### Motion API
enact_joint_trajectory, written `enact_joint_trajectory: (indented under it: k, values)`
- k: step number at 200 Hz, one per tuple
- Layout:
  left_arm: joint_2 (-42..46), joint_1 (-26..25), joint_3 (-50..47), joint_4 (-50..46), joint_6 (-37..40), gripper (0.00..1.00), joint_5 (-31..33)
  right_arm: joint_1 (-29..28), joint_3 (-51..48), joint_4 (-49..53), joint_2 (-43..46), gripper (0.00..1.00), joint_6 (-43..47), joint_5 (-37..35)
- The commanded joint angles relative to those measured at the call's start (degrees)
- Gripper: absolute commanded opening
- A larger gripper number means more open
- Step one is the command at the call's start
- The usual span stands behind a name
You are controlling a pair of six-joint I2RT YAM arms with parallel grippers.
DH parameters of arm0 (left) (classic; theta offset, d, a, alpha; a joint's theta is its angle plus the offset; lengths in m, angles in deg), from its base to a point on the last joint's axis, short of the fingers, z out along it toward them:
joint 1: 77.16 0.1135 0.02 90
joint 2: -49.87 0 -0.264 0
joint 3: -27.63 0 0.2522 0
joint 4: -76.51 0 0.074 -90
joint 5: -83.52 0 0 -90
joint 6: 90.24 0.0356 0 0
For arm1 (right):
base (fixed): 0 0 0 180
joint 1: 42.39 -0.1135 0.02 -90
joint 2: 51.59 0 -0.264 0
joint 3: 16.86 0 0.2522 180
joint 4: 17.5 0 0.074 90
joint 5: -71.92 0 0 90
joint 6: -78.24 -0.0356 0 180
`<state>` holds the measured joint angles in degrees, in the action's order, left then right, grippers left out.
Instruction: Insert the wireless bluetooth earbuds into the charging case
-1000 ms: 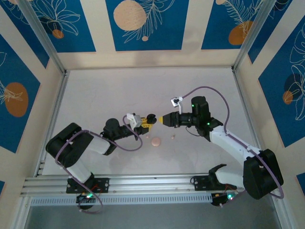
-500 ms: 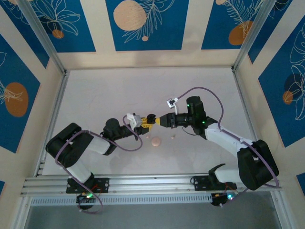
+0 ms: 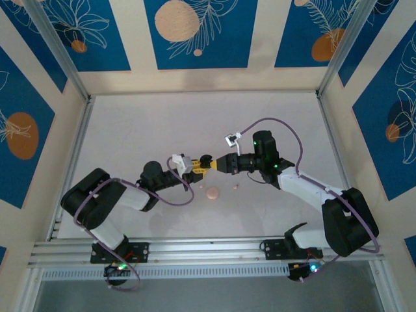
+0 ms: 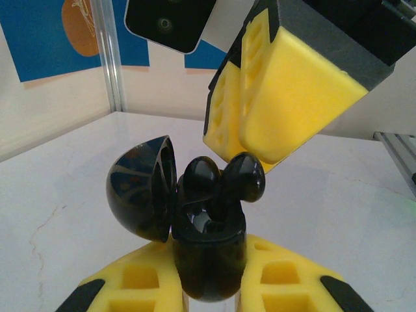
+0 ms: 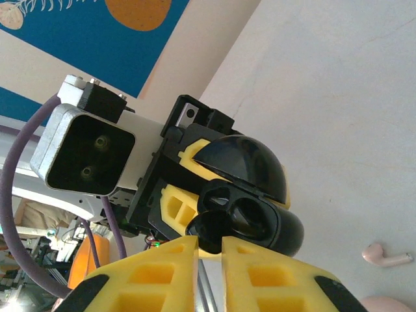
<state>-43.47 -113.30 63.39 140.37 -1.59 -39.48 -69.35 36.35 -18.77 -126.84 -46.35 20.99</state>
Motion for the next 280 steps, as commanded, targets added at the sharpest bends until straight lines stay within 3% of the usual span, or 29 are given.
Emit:
enact_joint_trajectory:
  k: [1,199,280]
  values:
    - [1.67,-0.65,-0.48,2.97,0.03,0.11,-1.32,-0.56,2.23,-0.71,-1.00,0.16,-0.24,1.52]
    - [2.21,-0.69,-0.73,2.09,0.11,0.11,-0.62,-2.65,4.53,0.51,-2.53,0.15,0.47,0.28]
    - [3.35,-0.61,-0.82,-0.24,1.17,0.11,0.27,-4.02,6.25,5.15,-0.92,0.24,2.94,-2.51]
